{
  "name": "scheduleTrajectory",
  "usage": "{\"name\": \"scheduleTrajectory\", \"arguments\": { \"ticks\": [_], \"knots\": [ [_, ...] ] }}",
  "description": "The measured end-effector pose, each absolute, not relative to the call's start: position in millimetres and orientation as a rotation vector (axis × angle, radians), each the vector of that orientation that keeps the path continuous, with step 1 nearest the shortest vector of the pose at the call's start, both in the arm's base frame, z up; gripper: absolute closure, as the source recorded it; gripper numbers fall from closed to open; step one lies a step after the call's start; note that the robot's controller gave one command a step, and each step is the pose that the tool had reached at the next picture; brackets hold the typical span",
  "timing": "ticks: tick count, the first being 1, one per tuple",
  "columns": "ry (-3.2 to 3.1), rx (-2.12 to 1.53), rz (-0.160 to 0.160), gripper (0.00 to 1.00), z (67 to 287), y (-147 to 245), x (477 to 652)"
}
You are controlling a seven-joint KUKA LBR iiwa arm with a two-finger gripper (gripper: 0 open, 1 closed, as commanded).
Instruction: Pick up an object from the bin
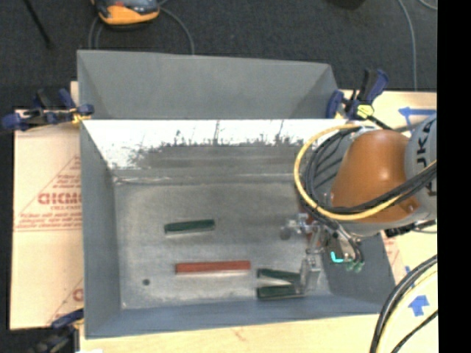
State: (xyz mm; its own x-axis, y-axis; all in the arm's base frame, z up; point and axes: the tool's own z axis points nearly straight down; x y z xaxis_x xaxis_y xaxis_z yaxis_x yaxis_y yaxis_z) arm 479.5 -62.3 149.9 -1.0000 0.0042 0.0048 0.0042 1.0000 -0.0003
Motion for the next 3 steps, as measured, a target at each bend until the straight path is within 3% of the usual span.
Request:
{"name": "scheduleTrajectory", "arguments": {
  "ticks": [1, 2, 3],
  "knots": [
    [-3.143, -0.003, 0.002, 0.0, 153.1, -62.1, 480.7],
    [-3.14, -0.257, -0.001, 1.0, 71.7, -38.8, 482.1],
    [-3.14, -0.255, 0.0, 1.0, 71.7, -38.9, 482.1]
  ]
}}
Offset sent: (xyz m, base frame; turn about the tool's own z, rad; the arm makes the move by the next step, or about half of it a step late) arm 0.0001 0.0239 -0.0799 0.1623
